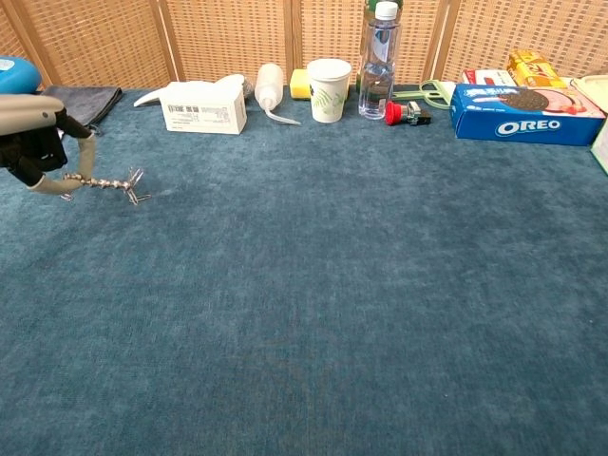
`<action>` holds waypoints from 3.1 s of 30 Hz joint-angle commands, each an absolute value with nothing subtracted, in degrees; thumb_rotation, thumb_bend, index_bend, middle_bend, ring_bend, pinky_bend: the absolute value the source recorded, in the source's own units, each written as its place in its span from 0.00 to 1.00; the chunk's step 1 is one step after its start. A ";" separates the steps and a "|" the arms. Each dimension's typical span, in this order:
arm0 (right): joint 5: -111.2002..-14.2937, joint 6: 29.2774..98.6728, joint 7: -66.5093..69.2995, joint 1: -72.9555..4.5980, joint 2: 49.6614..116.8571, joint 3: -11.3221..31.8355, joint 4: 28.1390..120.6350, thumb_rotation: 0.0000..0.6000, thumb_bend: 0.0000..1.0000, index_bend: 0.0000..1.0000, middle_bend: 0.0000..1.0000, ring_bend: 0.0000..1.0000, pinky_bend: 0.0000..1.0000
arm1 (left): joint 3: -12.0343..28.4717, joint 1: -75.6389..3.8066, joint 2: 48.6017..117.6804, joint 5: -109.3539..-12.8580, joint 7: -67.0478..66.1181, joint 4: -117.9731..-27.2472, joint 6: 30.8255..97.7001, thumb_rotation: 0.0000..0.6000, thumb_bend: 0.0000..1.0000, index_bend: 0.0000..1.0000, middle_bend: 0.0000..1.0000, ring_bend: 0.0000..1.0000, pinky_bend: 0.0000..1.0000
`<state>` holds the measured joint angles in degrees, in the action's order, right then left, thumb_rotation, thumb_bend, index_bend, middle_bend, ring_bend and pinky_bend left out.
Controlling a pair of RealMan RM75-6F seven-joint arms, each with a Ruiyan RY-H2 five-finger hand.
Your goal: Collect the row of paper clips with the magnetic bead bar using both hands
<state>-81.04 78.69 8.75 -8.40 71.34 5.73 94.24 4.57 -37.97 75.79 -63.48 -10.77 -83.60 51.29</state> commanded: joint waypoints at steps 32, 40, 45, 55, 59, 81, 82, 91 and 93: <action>-79.49 78.01 7.86 -8.20 70.96 5.85 94.93 1.00 0.41 0.57 0.61 0.62 0.83 | 6.66 -39.15 78.89 -63.98 -9.95 -79.33 49.35 1.00 0.71 0.61 0.93 1.00 1.00; -79.51 77.69 7.88 -8.45 71.04 5.96 94.96 1.00 0.41 0.57 0.61 0.62 0.83 | 7.13 -38.66 75.93 -65.31 -9.86 -82.15 51.06 1.00 0.71 0.61 0.93 1.00 1.00; -79.71 77.48 7.92 -8.70 71.12 6.03 94.96 1.00 0.41 0.57 0.61 0.62 0.83 | 7.06 -38.36 74.88 -65.36 -9.78 -82.68 51.23 1.00 0.71 0.61 0.93 1.00 1.00; -79.54 77.67 8.39 -8.26 70.96 5.75 94.73 1.00 0.41 0.57 0.61 0.62 0.83 | 6.85 -39.47 78.16 -64.72 -10.34 -80.29 49.40 1.00 0.71 0.61 0.93 1.00 1.00; -79.47 77.81 8.42 -8.15 70.73 5.80 94.85 1.00 0.41 0.57 0.61 0.62 0.83 | 6.89 -39.79 78.98 -64.40 -10.70 -79.42 49.05 1.00 0.71 0.61 0.93 1.00 1.00; -78.66 77.31 7.82 -8.17 70.64 5.95 95.21 1.00 0.41 0.57 0.61 0.62 0.83 | 6.52 -40.55 80.80 -63.41 -11.13 -76.74 47.21 1.00 0.71 0.61 0.93 1.00 1.00; -78.66 77.32 7.88 -8.16 70.65 5.95 95.21 1.00 0.41 0.57 0.61 0.62 0.83 | 6.56 -40.50 80.73 -63.50 -11.05 -76.81 47.36 1.00 0.71 0.61 0.93 1.00 1.00; -78.65 77.08 7.89 -8.27 70.65 5.99 95.18 1.00 0.41 0.57 0.61 0.62 0.83 | 6.94 -39.88 78.88 -64.43 -10.36 -78.58 48.96 1.00 0.71 0.61 0.93 1.00 1.00; -78.62 77.04 7.91 -8.29 70.68 6.00 95.13 1.00 0.41 0.57 0.61 0.62 0.83 | 6.95 -39.70 78.41 -64.62 -10.24 -79.03 49.28 1.00 0.71 0.61 0.93 1.00 1.00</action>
